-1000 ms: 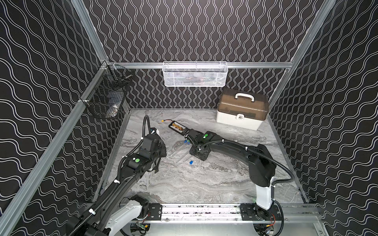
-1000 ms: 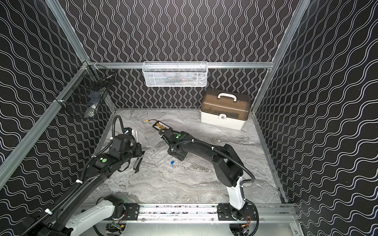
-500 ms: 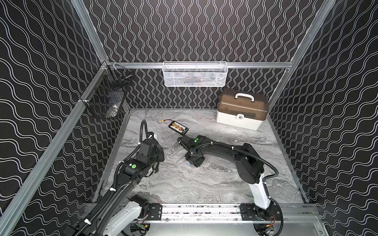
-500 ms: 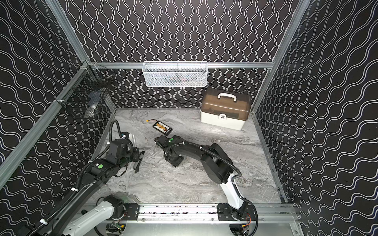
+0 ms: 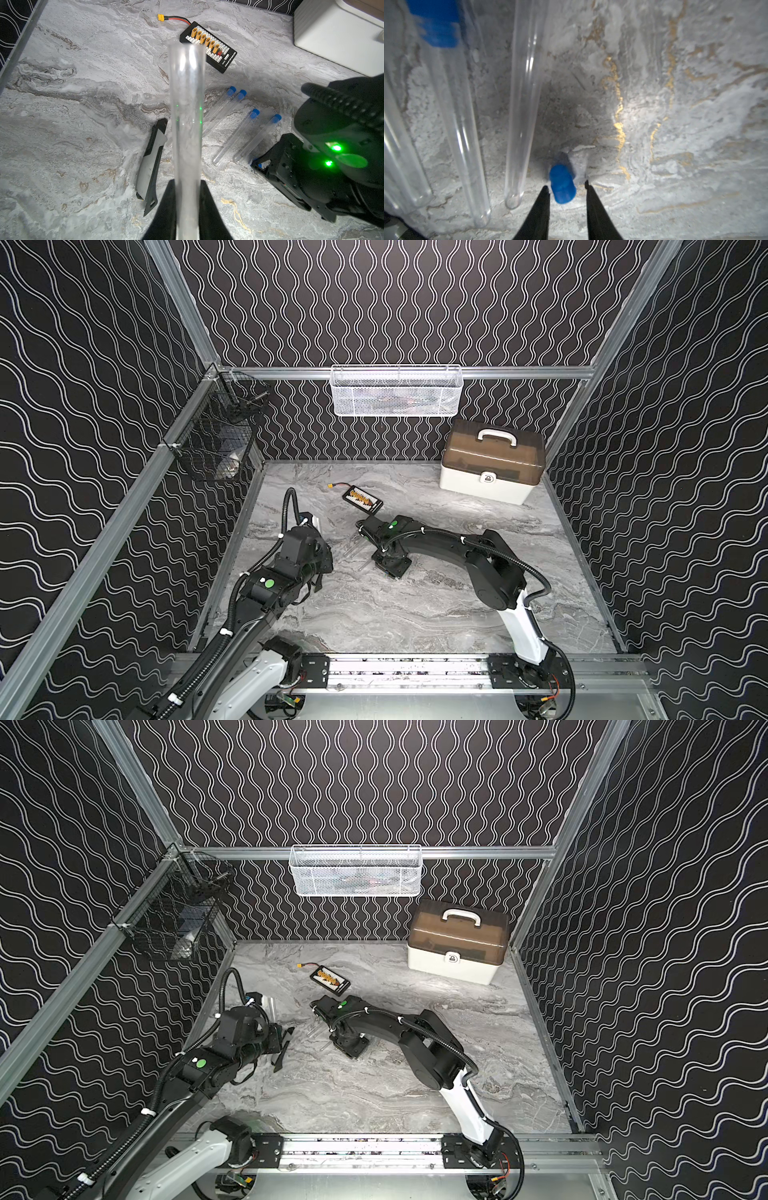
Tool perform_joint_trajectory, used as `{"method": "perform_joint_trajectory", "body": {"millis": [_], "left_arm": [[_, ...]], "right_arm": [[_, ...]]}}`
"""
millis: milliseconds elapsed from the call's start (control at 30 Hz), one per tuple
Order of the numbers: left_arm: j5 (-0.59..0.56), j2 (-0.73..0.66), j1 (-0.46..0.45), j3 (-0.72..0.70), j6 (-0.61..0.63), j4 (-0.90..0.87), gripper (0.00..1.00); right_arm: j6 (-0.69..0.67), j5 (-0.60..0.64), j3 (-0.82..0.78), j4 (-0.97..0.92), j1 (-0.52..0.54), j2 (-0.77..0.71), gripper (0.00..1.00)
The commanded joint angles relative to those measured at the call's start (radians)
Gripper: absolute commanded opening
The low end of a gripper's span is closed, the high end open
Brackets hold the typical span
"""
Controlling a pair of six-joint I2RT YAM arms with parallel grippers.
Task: Insert stoppers into test tubes
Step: Adjust the stopper at the center of the board.
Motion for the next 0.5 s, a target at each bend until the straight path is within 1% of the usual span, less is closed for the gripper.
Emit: {"method": "perform_joint_trajectory", "body": {"millis": [0, 167, 333, 467], "left_arm": [[0.0, -0.007, 0.0, -0.003, -0.004, 0.016, 0.03], [-0.005, -0.011, 0.001, -0.004, 0.006, 0.013, 0.03], [-0.01, -0.016, 0.0, -0.006, 0.011, 0.013, 0.03], [-0.012, -0.016, 0.002, -0.006, 0.017, 0.014, 0.02]], "right_arm": [[0.008, 0.008, 0.012, -0.026, 0.0, 0.015, 0.3], [-0.013, 0.013, 0.018, -0.029, 0.0, 0.031, 0.28], [-0.032, 0.019, 0.008, -0.023, -0.001, 0.036, 0.22], [-0.05, 0.019, 0.004, -0.015, -0.001, 0.037, 0.2]]}}
